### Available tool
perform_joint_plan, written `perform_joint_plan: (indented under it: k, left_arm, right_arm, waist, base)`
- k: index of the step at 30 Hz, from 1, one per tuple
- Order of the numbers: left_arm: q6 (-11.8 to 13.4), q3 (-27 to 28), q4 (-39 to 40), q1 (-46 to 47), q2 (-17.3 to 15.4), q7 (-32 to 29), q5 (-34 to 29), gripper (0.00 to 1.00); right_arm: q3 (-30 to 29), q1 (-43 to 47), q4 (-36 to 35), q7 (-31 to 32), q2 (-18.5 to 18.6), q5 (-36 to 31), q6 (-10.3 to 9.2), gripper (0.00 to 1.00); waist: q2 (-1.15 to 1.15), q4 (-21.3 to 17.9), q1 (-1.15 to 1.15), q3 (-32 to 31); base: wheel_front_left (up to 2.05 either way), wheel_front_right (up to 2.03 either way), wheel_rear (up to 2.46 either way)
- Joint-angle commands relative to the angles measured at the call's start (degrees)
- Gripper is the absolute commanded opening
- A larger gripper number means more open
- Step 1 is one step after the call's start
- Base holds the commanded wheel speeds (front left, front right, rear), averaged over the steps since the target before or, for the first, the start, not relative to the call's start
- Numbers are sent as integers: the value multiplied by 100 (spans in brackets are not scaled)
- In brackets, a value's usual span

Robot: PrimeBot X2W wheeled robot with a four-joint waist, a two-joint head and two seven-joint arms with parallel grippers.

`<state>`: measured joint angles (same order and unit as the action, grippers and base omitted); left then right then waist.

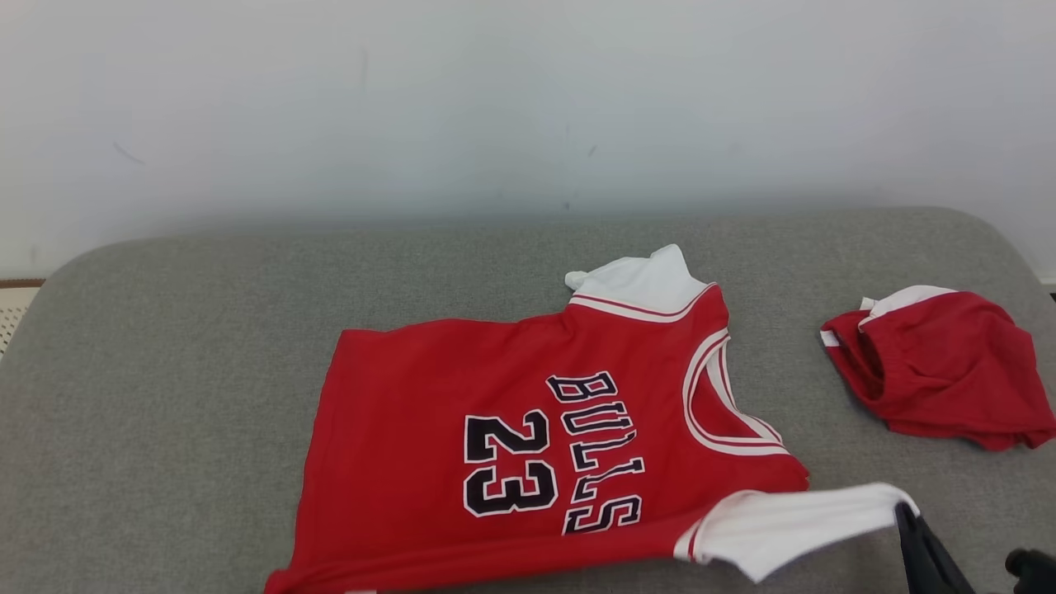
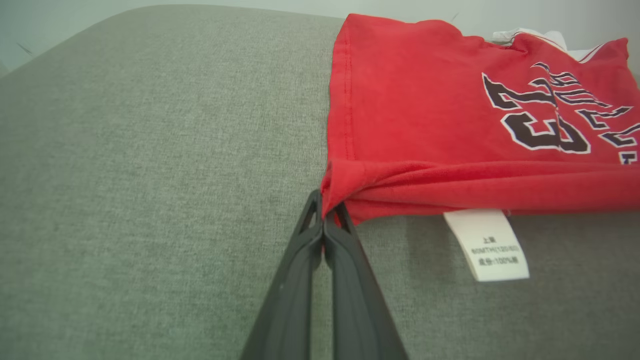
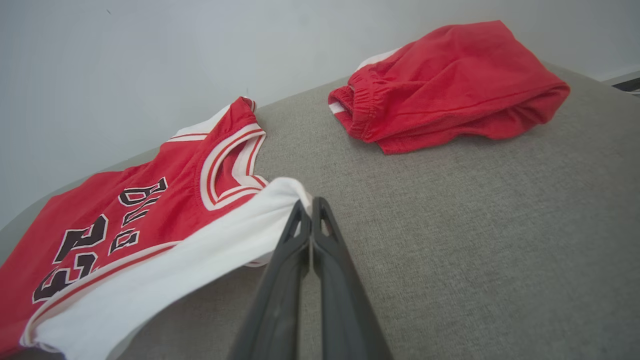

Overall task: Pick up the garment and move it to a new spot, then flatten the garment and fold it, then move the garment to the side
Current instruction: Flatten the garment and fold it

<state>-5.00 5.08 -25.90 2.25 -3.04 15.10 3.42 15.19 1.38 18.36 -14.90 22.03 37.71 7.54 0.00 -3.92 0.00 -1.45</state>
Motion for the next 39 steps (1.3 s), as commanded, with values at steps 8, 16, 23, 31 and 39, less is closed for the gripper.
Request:
perform_joint_plan:
  k: [8, 16, 23, 31, 39]
  left_arm:
    - [-130, -158, 92, 515, -25, 5, -79, 0]
    - [-147, -325, -152, 933, -6, 5, -105, 0]
    - [-153, -508, -406, 1370, 7, 5, -52, 0]
    - [-102, -665, -568, 1730, 12, 5, 41, 0]
    - [-33, -778, -585, 1874, 11, 5, 268, 0]
  right_arm:
    - [51, -644, 229, -33, -67, -130, -11, 0]
    - [167, -1275, 850, -33, -219, -275, -10, 0]
    - [176, -1756, 1219, -33, -296, -438, -10, 0]
    - [219, -2076, 1374, -33, -361, -541, -10, 0]
    - [160, -2230, 1470, -33, -460, -602, -10, 0]
  waist:
    - [0, 121, 0, 166]
    - [0, 165, 0, 389]
    - [0, 199, 0, 705]
    - [0, 225, 0, 967]
    - [0, 261, 0, 1098]
  base:
    - [0, 0, 0]
    - [0, 0, 0]
    - [0, 0, 0]
    - [0, 0, 0]
    - [0, 0, 0]
